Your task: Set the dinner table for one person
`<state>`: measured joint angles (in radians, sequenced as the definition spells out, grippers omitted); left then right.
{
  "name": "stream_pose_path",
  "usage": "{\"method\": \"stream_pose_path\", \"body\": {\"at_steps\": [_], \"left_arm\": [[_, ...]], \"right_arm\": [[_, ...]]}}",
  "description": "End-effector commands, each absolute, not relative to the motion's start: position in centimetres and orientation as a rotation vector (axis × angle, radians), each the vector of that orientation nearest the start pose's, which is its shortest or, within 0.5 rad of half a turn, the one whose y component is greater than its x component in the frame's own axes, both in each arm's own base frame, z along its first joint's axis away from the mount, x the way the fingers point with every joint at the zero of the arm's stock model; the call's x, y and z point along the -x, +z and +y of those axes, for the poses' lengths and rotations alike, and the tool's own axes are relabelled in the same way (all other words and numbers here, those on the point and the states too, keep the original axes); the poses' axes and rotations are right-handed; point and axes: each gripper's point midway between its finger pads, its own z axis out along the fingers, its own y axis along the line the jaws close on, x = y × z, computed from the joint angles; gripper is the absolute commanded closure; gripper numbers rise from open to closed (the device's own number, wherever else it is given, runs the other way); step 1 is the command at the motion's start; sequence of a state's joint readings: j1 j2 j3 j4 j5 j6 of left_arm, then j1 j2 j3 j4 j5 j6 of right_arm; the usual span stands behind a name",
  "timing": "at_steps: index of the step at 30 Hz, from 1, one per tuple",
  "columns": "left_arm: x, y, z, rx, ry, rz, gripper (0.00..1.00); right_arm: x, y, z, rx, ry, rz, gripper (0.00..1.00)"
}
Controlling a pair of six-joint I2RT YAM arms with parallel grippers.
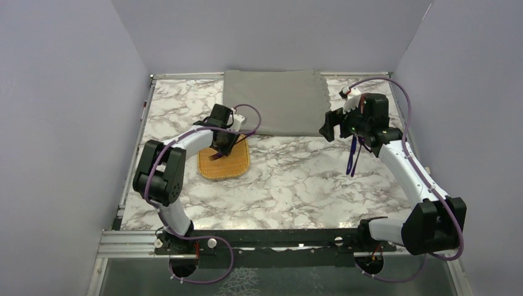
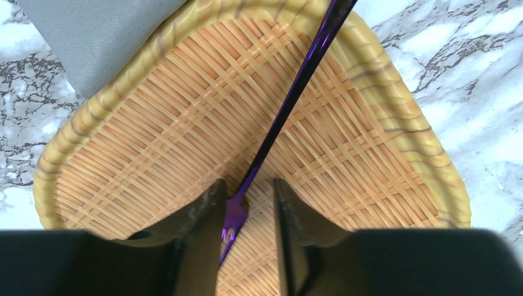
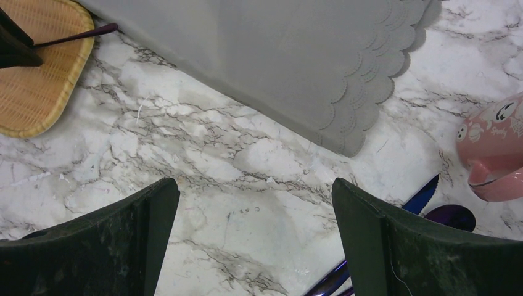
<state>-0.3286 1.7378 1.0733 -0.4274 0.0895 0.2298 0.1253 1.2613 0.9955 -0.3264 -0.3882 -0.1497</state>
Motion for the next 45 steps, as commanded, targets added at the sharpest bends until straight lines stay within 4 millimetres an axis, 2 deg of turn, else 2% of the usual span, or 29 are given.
{"method": "stream_pose_path", "body": {"at_steps": [1, 3, 5, 6, 12, 16, 20, 26, 29, 32, 39, 41, 44, 45], "left_arm": [[-34.4, 2.1, -12.8, -0.805, -0.145, 2.562, 0.69], [-34.3, 2.0, -12.9, -0.81, -0.147, 2.561, 0.79], [-34.3, 1.9, -13.0, -0.809, -0.147, 2.565, 0.98], [-34.2, 1.9, -13.0, -0.809, -0.146, 2.566, 1.0], [-34.3, 2.1, -12.9, -0.807, -0.134, 2.56, 1.0], [-34.6, 3.6, -12.5, -0.801, -0.097, 2.525, 1.0], [-35.6, 6.6, -11.0, -0.725, 0.024, 2.473, 1.0], [-36.8, 13.2, -9.3, -0.564, 0.141, 2.359, 1.0], [-36.9, 15.0, -7.9, -0.463, 0.183, 2.331, 1.0], [-37.0, 14.5, -5.2, -0.341, 0.206, 2.37, 1.0], [-38.2, 11.2, 0.3, -0.139, 0.222, 2.49, 1.0], [-38.7, 10.1, 1.1, -0.105, 0.161, 2.523, 1.0], [-39.0, 8.4, 1.8, -0.102, 0.163, 2.56, 1.0], [-39.0, 7.9, 2.7, -0.075, 0.174, 2.572, 1.0]], "right_arm": [[-35.4, 19.5, 11.0, 0.537, 0.426, 2.05, 0.0], [-35.4, 19.4, 11.0, 0.536, 0.425, 2.053, 0.0], [-35.4, 19.4, 11.0, 0.536, 0.424, 2.052, 0.0], [-35.3, 19.4, 11.0, 0.537, 0.425, 2.053, 0.0], [-35.3, 19.5, 11.0, 0.538, 0.426, 2.05, 0.0], [-35.4, 19.3, 11.0, 0.539, 0.423, 2.054, 0.0], [-35.4, 19.2, 11.0, 0.538, 0.426, 2.06, 0.0], [-35.2, 19.5, 11.2, 0.538, 0.445, 2.052, 0.0], [-35.1, 19.7, 11.3, 0.537, 0.448, 2.048, 0.0], [-34.9, 19.8, 11.4, 0.538, 0.461, 2.044, 0.0], [-34.7, 20.2, 11.6, 0.544, 0.469, 2.032, 0.0], [-34.6, 20.2, 11.6, 0.547, 0.472, 2.031, 0.0], [-34.6, 20.3, 11.7, 0.552, 0.481, 2.028, 0.0], [-34.5, 20.3, 11.8, 0.552, 0.482, 2.028, 0.0]]}}
